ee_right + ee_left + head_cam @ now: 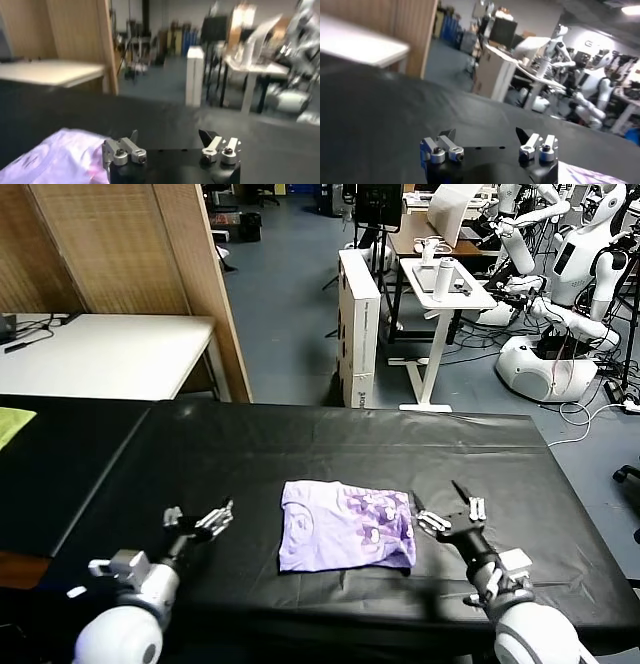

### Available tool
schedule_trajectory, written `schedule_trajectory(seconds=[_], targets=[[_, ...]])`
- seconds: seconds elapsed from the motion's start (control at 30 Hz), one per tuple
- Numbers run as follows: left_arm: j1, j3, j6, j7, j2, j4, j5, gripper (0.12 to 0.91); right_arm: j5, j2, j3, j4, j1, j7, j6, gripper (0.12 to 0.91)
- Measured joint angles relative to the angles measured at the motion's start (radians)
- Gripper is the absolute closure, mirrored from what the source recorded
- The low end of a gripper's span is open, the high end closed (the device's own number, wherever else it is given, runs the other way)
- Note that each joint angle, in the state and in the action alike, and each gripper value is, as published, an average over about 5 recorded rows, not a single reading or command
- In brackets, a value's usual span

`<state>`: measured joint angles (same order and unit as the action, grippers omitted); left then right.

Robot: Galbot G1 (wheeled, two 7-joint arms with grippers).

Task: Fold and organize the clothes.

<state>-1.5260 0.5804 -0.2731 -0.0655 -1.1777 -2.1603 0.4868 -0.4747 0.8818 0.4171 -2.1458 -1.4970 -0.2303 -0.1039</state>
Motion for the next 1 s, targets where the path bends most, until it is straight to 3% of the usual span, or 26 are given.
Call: schedule_trajectory(seconds=[0.1, 0.33, 0.53, 0.83, 1.0], targets=[[-0.047, 0.024, 0.028, 0.003, 0.037, -0.026, -0.018, 0.123, 0.044, 0.015, 0.041, -0.006, -0.058, 0.003, 0.044, 0.118], [-0.158, 0.078, 0.034, 0.002, 0.090, -0.079, -0.004, 0.123, 0.120, 0.062, 0.124, -0.044, -0.195, -0.025, 0.071, 0.118], [-0.254, 0.104, 0.093, -0.011, 0.110, -0.099, -0.019, 0.123, 0.146, 0.107, 0.180, -0.092, -0.312, -0.030, 0.070, 0.118], [-0.390, 0.148, -0.031, -0.118, 0.146, -0.181, 0.096, 0.123, 0.131, 0.144, 0.227, -0.191, -0.487, -0.072, -0.083, 0.118], [-0.454, 0.187, -0.061, -0.161, 0.173, -0.235, 0.177, 0.123, 0.103, 0.157, 0.227, -0.238, -0.565, -0.083, -0.172, 0.118]])
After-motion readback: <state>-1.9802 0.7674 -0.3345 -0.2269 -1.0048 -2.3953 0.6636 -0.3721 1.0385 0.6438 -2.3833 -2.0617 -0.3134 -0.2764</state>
